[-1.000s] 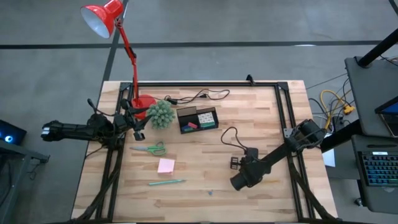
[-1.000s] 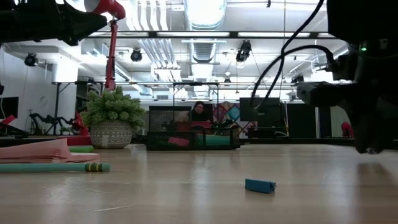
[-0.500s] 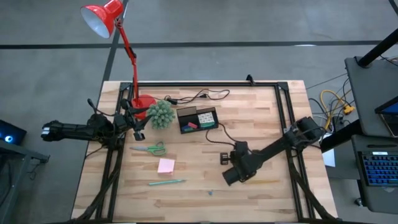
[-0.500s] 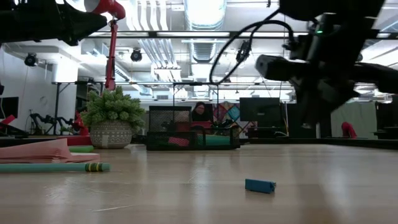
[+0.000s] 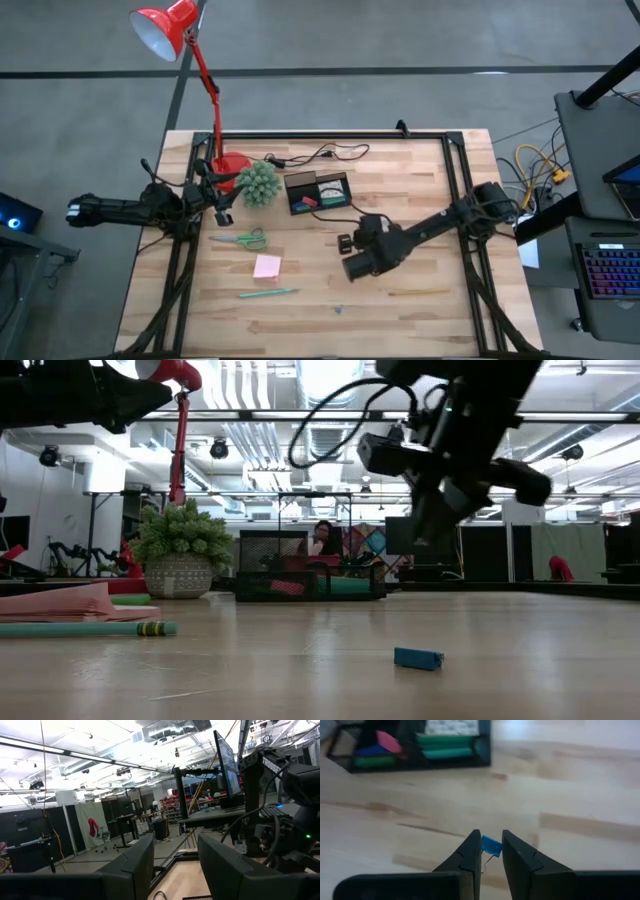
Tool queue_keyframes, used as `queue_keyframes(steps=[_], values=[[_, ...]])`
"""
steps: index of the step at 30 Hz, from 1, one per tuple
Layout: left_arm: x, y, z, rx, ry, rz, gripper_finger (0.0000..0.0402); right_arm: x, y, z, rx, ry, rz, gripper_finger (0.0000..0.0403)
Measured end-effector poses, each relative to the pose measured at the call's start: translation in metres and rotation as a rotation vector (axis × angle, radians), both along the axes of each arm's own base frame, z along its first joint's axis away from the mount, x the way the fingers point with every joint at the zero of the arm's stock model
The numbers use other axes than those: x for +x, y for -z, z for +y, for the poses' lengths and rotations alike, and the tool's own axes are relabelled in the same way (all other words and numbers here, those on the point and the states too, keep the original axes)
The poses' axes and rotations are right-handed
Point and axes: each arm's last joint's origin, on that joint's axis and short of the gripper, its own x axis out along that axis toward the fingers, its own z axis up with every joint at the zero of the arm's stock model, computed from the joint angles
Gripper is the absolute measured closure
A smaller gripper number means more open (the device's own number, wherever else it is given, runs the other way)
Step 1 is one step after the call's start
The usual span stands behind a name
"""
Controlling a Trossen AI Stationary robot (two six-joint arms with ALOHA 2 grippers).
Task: Pick and place office supplies into organizer
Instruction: Put the top blue binder clip into the desk organizer
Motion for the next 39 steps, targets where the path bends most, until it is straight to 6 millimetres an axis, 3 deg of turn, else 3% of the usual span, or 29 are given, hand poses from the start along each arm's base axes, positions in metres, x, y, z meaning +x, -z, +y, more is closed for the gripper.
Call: queue_keyframes(steps=[17,28,39], values=[[0.0,0.0,0.0,0.0,0.0,0.001,0.0262,0.047,-0.013,-0.035,-0.125,-0.2,-0.136,0.0349],[0.0,0.0,0.0,0.0,0.0,0.0,0.0262,0.064,-0.021,-0.055,-0.195,-0.275,-0.177,0.0349],[0.0,0.0,0.0,0.0,0.0,-0.002,0.0262,0.084,-0.001,-0.07,-0.241,-0.304,-0.195,0.0349]])
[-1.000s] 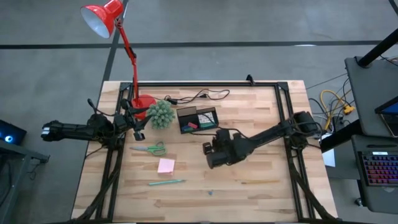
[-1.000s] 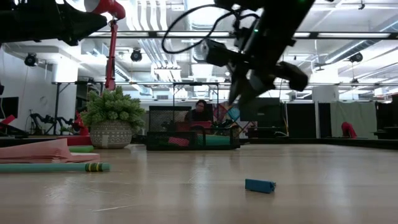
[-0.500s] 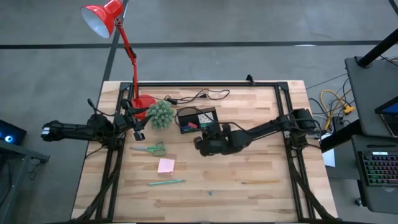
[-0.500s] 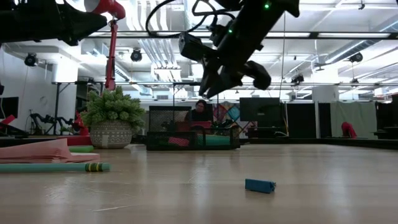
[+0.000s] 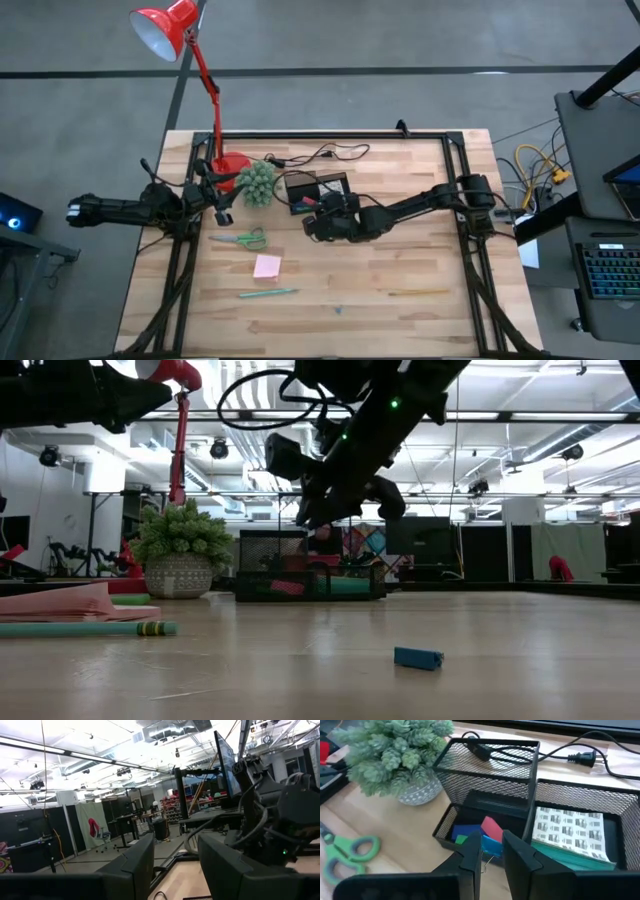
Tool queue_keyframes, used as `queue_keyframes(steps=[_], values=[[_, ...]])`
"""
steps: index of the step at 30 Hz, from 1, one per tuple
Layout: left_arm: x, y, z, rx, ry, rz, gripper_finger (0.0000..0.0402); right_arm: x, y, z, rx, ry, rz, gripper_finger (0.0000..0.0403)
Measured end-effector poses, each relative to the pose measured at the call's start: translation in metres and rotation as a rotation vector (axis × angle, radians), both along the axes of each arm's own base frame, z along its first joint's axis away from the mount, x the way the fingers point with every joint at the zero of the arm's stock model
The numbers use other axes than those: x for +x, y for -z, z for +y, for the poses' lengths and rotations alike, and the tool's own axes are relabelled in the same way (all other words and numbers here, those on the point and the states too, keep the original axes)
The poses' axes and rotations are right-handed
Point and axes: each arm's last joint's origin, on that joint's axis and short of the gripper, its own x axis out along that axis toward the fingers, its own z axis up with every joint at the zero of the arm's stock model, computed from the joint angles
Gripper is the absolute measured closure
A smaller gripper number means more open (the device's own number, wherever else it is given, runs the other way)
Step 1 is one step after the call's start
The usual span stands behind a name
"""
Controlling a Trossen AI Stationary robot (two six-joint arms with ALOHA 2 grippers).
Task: Pick and place office supplies into organizer
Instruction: Put the top blue binder clip into the desk organizer
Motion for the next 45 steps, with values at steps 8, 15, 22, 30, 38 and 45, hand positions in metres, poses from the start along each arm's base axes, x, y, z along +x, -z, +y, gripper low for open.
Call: queue_keyframes(steps=[8,15,22,30,38,45], values=[[0.0,0.0,0.0,0.0,0.0,0.001,0.0262,0.009,0.011,-0.005,-0.021,0.0,-0.028,0.0349],[0.0,0.0,0.0,-0.001,-0.003,0.001,0.0262,0.021,0.023,-0.008,-0.053,-0.021,-0.021,0.0349],[0.0,0.0,0.0,-0.001,-0.004,0.001,0.0262,0.035,0.038,-0.014,-0.072,-0.022,0.015,0.0349],[0.0,0.0,0.0,-0.003,-0.01,0.001,0.0262,0.048,0.041,-0.019,-0.08,-0.014,0.012,0.0349],[0.0,0.0,0.0,-0.002,-0.009,0.001,0.0262,0.049,0.041,-0.022,-0.086,-0.013,0.018,0.0349],[0.0,0.0,0.0,-0.002,-0.009,0.001,0.0262,0.05,0.052,-0.022,-0.102,0.009,0.03,0.0349]])
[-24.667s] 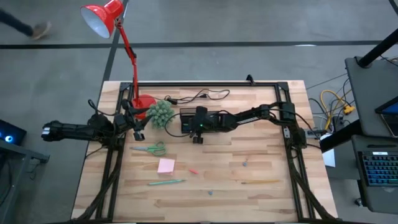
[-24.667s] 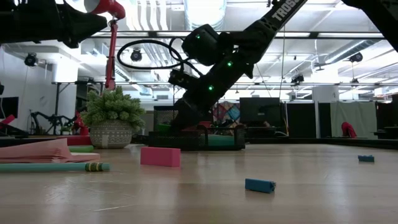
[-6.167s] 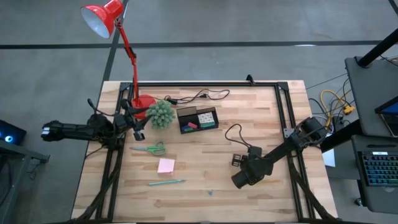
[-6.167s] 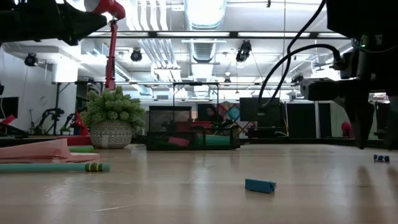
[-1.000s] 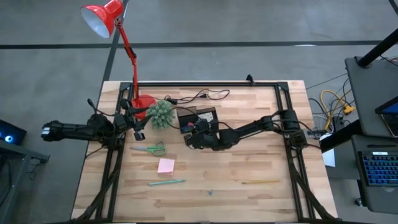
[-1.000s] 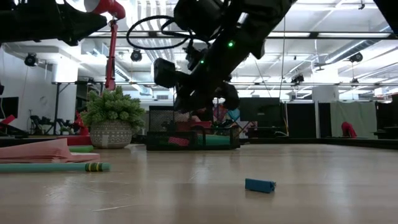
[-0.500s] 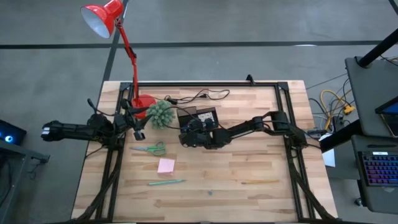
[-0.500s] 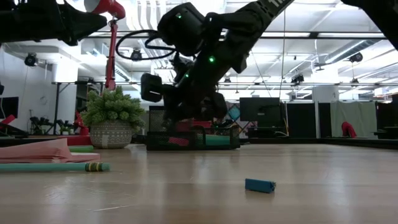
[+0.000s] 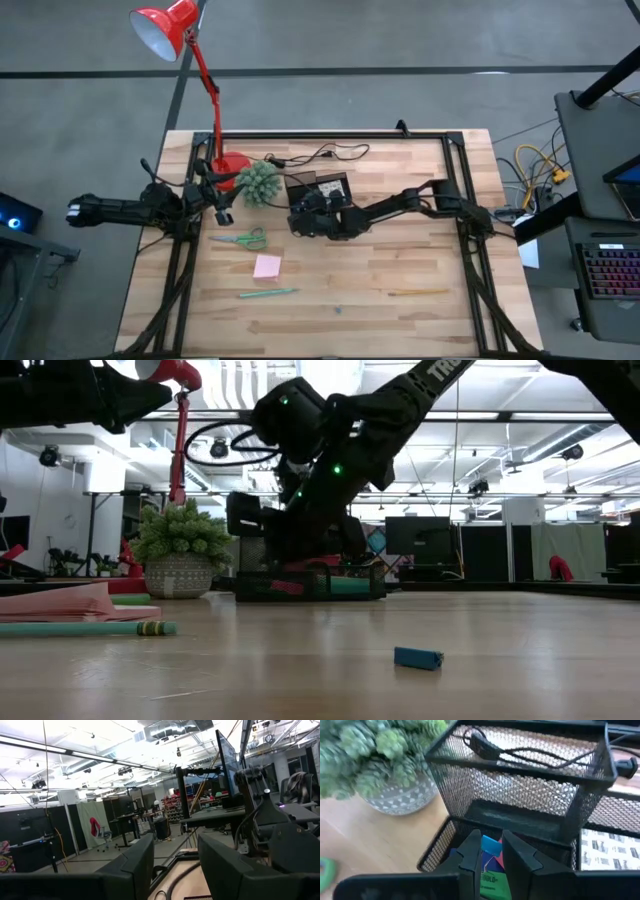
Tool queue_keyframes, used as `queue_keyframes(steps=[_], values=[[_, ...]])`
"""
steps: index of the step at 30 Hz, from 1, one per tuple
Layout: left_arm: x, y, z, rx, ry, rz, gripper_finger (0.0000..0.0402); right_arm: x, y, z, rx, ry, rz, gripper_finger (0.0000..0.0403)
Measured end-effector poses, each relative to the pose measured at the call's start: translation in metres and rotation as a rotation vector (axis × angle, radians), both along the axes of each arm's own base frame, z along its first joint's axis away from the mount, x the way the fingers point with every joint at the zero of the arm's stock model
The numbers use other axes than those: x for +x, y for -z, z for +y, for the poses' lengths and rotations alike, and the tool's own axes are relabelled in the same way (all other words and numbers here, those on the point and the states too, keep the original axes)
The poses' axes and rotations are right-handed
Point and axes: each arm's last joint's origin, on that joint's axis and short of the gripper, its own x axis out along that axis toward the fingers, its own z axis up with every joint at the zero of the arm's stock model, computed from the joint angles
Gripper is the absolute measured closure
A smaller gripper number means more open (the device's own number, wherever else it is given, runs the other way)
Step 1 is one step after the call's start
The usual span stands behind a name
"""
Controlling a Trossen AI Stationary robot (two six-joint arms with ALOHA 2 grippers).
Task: Pick and place office supplies into organizer
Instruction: Put the top blue binder clip into the desk organizer
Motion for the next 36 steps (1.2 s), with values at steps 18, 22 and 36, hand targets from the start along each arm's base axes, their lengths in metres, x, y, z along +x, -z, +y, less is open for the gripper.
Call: queue_keyframes(steps=[18,22,36], values=[[-0.0001,-0.0001,0.0,0.0,0.001,-0.001,0.0262,0.001,0.003,0.0001,-0.009,-0.009,0.007,0.0349],[0.0,0.0,0.0,0.0,0.001,0.0,0.0262,0.001,0.003,0.0001,-0.01,-0.011,0.009,0.0349],[0.0,0.0,0.0,0.0,0.001,0.0,0.0262,0.001,0.0025,0.0001,-0.01,-0.011,0.009,0.0349]])
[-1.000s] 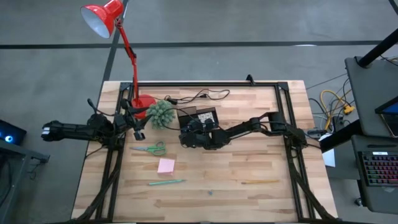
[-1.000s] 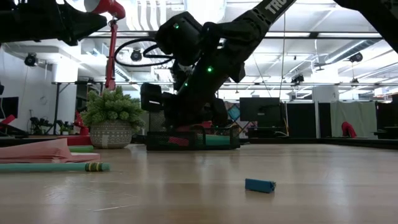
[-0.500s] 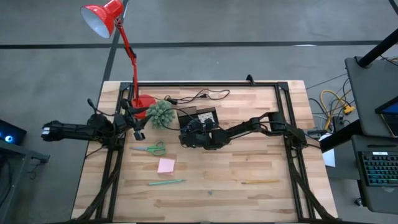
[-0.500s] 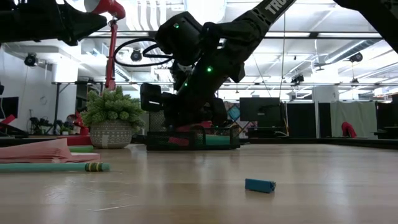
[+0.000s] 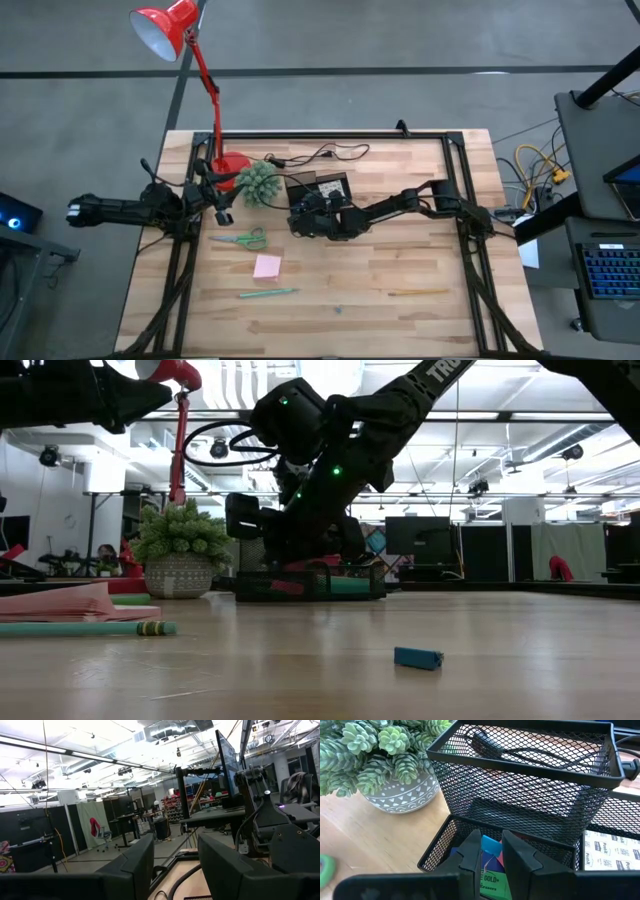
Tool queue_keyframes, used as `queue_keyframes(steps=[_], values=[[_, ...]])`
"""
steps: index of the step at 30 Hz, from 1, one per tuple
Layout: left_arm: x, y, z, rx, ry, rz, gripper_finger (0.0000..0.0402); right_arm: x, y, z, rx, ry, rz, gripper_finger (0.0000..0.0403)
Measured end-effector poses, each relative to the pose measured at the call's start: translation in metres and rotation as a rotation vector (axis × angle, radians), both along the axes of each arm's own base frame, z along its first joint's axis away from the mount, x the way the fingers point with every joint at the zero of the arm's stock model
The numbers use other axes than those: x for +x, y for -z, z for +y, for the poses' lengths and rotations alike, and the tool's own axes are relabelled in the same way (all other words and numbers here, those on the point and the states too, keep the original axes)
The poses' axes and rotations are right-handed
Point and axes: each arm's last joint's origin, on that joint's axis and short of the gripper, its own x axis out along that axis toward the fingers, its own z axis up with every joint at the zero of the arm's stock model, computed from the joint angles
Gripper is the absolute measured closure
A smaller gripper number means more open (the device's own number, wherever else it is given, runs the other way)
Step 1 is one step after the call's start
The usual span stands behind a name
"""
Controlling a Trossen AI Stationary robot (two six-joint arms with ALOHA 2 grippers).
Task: Pick and place office supplies into organizer
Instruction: Put the top blue binder clip into the desk organizer, then put the blue binder clip into the desk organizer
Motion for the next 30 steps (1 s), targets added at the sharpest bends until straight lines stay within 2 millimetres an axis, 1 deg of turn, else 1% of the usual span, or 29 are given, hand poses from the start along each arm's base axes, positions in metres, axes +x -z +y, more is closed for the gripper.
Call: queue_keyframes(steps=[17,26,30], values=[[0.0,0.0,0.0,0.0,0.0,0.0,0.0262,0.0001,-0.0003,0.0002,0.0,-0.001,-0.001,0.0346],[0.0,0.0,0.0,0.0,0.0,0.0,0.0262,0.0001,-0.0003,0.0002,0.0,-0.001,-0.001,0.0298],[0.0,0.0,0.0,0.0,0.0,0.0,0.0262,0.0001,-0.0003,0.0002,0.0,-0.001,-0.001,0.0285]])
